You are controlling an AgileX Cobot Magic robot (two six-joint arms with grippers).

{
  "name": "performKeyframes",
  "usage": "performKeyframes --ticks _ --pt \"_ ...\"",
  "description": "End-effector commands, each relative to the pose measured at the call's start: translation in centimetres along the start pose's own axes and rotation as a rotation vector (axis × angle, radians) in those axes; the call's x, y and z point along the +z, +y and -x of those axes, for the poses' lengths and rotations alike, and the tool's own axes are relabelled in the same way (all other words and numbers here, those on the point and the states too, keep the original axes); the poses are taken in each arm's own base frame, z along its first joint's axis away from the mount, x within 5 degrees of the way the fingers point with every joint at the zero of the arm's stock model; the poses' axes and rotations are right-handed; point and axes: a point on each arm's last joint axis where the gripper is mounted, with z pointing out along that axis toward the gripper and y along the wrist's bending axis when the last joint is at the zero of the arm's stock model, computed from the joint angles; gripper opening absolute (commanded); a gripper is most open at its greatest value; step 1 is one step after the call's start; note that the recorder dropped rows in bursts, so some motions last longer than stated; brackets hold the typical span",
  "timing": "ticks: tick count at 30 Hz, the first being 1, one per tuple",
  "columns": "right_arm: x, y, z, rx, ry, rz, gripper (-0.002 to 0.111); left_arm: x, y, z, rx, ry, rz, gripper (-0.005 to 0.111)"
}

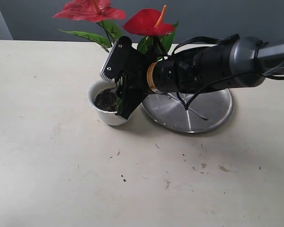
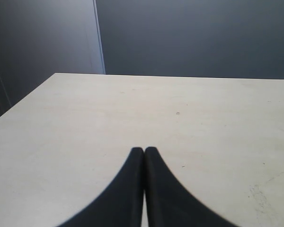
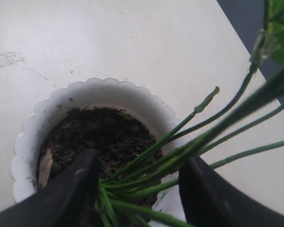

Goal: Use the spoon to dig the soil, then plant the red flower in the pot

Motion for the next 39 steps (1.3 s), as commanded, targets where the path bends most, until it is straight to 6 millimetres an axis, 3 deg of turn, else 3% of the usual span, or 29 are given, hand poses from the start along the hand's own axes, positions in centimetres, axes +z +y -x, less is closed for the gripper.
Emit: performKeyframes --ticks 1,20,35,39 --pt "-0.2 -0.3 0.2 -0.006 -0.004 -0.01 0.05 0.0 0.0 -0.1 -0.002 0.002 0.002 0.0" --pt "-3.0 -2.0 2.2 -0.05 -0.016 -0.116 0.05 0.0 0.0 -0.1 -0.002 0.002 0.002 0.0" --pt "-2.4 -1.1 2.6 0.007 -0.096 -0.03 0.05 0.0 0.0 -0.1 -0.002 0.002 0.002 0.0" --pt "-2.4 -1.2 2.6 0.037 -0.096 -0.03 0.032 0.0 0.0 -0.1 -0.002 0.002 0.002 0.0"
